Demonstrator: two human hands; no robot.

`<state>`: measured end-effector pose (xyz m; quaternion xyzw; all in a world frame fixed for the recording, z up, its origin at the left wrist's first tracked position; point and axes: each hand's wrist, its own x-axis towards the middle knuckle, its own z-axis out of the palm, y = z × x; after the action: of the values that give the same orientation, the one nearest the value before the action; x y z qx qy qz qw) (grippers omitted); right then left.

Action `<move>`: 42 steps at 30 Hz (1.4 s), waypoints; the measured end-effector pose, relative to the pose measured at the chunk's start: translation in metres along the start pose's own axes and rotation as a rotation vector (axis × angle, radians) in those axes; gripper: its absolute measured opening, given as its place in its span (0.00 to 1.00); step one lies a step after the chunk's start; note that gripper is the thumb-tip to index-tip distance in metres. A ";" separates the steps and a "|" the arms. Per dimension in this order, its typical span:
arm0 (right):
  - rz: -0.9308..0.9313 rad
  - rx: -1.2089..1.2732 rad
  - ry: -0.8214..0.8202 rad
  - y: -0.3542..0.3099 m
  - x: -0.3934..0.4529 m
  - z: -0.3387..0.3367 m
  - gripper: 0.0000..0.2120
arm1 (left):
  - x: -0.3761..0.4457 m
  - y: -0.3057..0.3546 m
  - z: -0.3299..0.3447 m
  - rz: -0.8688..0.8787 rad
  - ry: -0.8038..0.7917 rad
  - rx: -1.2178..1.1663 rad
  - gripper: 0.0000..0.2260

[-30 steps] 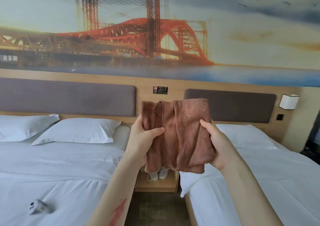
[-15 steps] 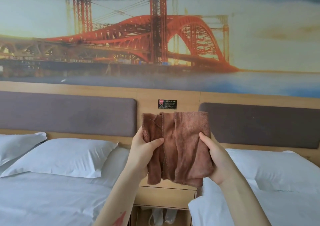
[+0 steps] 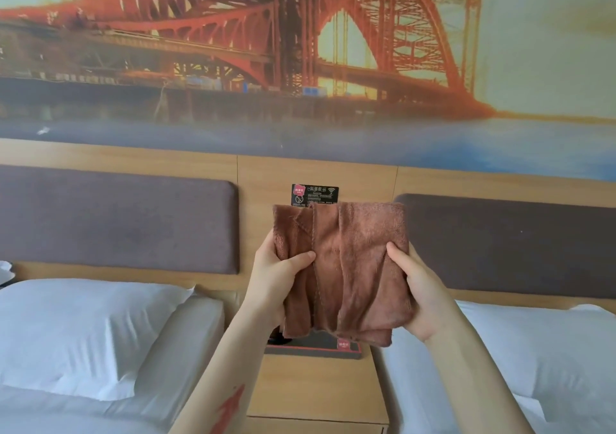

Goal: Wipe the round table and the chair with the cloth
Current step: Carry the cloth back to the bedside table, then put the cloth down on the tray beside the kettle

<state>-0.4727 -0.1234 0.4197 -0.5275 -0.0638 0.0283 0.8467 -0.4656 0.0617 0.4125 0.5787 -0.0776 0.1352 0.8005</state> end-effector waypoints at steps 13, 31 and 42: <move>-0.068 0.042 0.143 0.000 0.240 -0.007 0.11 | 0.263 -0.054 -0.001 -0.049 -0.158 -0.008 0.17; 0.062 0.048 0.212 0.031 0.357 -0.066 0.08 | 0.361 -0.139 0.009 -0.186 -0.132 -0.028 0.15; 0.364 0.064 0.362 0.169 0.369 -0.153 0.08 | 0.329 -0.292 -0.023 -0.518 0.035 0.061 0.14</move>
<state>-0.0831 -0.1423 0.2308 -0.4998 0.1856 0.0875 0.8415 -0.0639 0.0394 0.2330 0.6009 0.0912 -0.0619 0.7917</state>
